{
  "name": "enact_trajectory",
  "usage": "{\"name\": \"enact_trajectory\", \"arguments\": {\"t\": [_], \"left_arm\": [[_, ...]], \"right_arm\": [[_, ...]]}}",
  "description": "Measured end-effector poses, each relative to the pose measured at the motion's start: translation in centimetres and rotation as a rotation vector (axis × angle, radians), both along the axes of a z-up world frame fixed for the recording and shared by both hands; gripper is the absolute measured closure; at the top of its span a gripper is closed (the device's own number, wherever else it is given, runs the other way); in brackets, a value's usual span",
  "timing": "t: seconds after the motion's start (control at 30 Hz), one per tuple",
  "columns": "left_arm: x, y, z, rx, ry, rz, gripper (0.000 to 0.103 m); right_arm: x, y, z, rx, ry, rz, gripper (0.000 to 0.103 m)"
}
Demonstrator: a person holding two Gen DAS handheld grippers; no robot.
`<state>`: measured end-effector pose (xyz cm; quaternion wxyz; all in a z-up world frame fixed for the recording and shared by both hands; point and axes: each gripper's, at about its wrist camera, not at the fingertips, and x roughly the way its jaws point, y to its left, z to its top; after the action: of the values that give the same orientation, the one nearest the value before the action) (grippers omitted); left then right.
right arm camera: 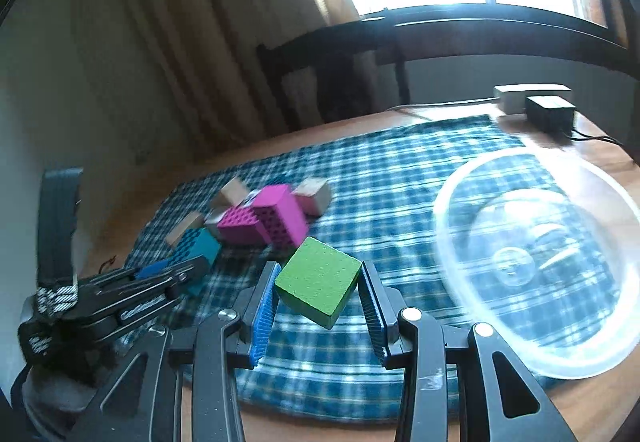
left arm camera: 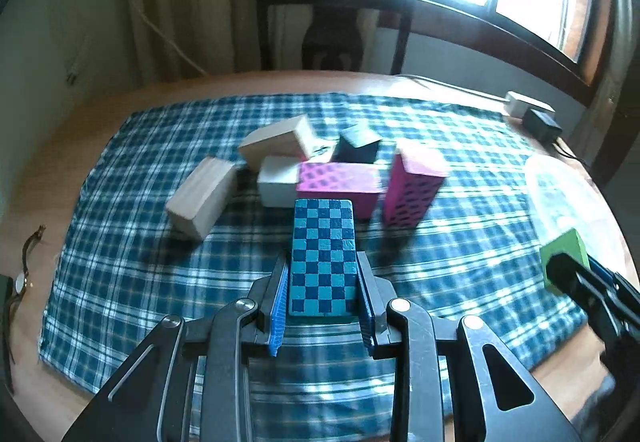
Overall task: Organize rigid objects
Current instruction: 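Carry the green cube into the clear bowl and release it with the right gripper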
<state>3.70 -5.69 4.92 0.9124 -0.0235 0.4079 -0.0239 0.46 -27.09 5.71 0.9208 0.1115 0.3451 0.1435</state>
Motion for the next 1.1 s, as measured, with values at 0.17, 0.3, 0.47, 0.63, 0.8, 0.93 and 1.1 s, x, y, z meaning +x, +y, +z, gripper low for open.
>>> {"name": "enact_trajectory", "arguments": {"t": [0.17,0.3,0.47,0.63,0.8,0.93,1.1], "left_arm": [[-0.3,-2.6,0.8,0.002,-0.012,-0.059,0.072],[-0.5,-4.5,1.2,0.003,-0.018,-0.105,0.072],[-0.4,-7.3,1.6,0.003,-0.02,-0.165,0.072],[-0.2,-9.8,1.7,-0.002,-0.017,-0.214,0.072],[0.1,-11.8,1.8,-0.007,-0.014,-0.26,0.072],[0.3,-13.4,1.8,-0.013,-0.012,-0.294,0.072],[0.5,-15.0,1.6,-0.026,-0.004,-0.333,0.072]], "right_arm": [[0.1,-3.2,0.3,0.002,-0.019,-0.106,0.061],[-0.1,-6.2,0.4,-0.019,-0.035,-0.207,0.061],[-0.5,-10.5,0.4,-0.041,-0.039,-0.324,0.061],[-0.5,-13.1,0.1,-0.061,-0.021,-0.404,0.061],[-0.4,-14.7,-0.2,-0.067,-0.009,-0.451,0.06],[-0.5,-15.2,-0.2,-0.061,-0.013,-0.472,0.06],[-0.7,-15.7,-0.2,-0.046,-0.02,-0.493,0.05]]}}
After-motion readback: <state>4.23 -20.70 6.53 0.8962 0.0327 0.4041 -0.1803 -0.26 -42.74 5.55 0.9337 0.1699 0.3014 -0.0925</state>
